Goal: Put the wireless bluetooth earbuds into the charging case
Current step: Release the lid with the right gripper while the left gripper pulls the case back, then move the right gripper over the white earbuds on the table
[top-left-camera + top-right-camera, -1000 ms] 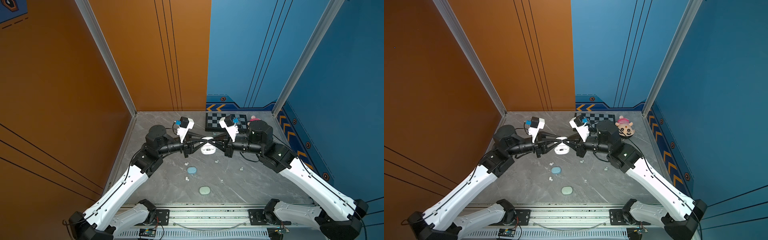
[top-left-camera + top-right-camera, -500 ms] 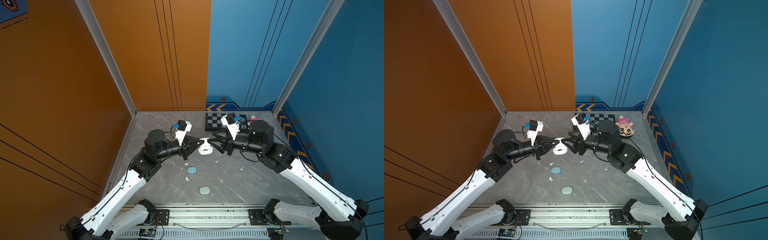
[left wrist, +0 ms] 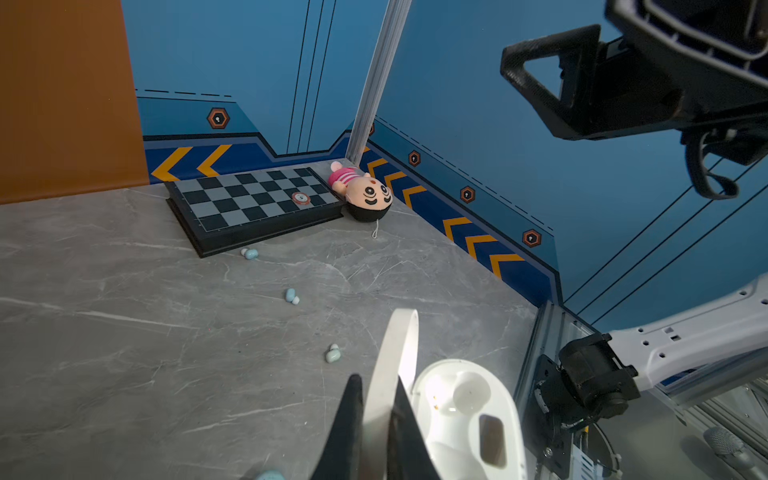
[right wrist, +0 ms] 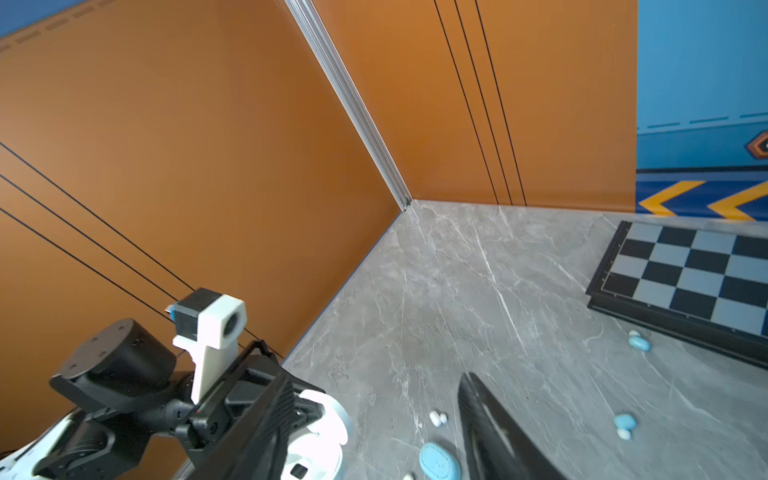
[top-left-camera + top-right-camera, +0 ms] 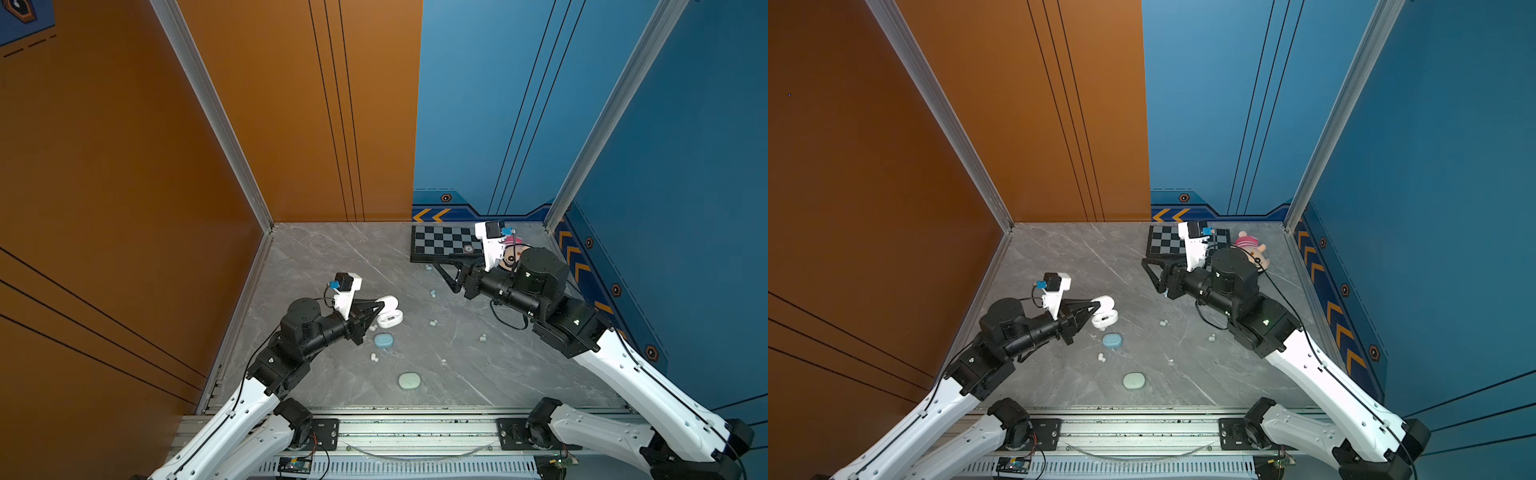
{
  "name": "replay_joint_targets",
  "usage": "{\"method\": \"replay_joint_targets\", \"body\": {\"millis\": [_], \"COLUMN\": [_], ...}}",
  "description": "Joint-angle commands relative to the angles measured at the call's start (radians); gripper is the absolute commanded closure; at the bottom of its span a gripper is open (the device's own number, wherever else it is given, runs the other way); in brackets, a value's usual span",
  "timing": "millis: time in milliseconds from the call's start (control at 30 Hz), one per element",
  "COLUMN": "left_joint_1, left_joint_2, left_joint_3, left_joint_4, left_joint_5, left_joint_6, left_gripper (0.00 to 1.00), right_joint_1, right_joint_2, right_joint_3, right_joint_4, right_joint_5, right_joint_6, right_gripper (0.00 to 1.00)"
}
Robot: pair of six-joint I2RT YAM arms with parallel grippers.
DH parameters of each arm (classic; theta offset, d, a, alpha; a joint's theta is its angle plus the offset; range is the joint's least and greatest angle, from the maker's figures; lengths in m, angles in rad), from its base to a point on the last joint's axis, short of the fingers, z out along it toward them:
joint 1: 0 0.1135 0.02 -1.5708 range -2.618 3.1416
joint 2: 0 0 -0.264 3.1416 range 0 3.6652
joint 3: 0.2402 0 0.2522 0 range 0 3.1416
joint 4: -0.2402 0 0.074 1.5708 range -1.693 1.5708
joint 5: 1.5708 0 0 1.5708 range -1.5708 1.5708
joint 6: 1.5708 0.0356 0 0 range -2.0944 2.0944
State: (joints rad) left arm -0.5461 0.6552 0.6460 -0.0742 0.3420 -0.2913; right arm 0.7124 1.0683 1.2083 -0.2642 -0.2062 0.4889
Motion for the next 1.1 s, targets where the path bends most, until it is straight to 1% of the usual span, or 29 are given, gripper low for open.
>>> {"method": "replay_joint_targets", "body": {"millis": [0,67,167,267,333,400,500,700,867,1067], "left_joint_1": [0.022,0.033,0.044,0.047,0.048,0.048,0.048,0.048,0.048,0.048], "left_joint_2": [-0.084,-0.140,-0.245,-0.351,-0.411,-0.457,-0.482,-0.460,-0.425,-0.426], "left_joint_3": [0.016,0.025,0.036,0.037,0.034,0.032,0.034,0.037,0.038,0.038], "left_joint_4": [-0.142,-0.233,-0.364,-0.465,-0.507,-0.544,-0.586,-0.599,-0.598,-0.595], "left_joint_5": [-0.100,-0.144,-0.244,-0.354,-0.408,-0.434,-0.438,-0.403,-0.372,-0.368], "left_joint_6": [0.046,0.067,0.085,0.083,0.068,0.055,0.043,0.044,0.054,0.059], "left_gripper": [1.00,1.00,1.00,1.00,1.00,1.00,1.00,1.00,1.00,1.00], "right_joint_1": [-0.004,-0.004,-0.004,0.030,0.063,0.101,0.154,0.212,0.227,0.234], "right_joint_2": [0.102,0.171,0.292,0.430,0.525,0.635,0.768,0.952,1.065,1.139], "right_joint_3": [0.034,0.060,0.108,0.172,0.228,0.298,0.395,0.534,0.581,0.642], "right_joint_4": [-0.152,-0.179,-0.204,-0.255,-0.304,-0.358,-0.419,-0.467,-0.491,-0.501], "right_joint_5": [-0.077,-0.151,-0.247,-0.298,-0.293,-0.272,-0.217,-0.134,-0.093,-0.057], "right_joint_6": [-0.080,-0.134,-0.219,-0.334,-0.406,-0.487,-0.578,-0.672,-0.707,-0.728], "right_gripper": [0.36,0.37,0.39,0.39,0.41,0.43,0.44,0.45,0.47,0.49]}}
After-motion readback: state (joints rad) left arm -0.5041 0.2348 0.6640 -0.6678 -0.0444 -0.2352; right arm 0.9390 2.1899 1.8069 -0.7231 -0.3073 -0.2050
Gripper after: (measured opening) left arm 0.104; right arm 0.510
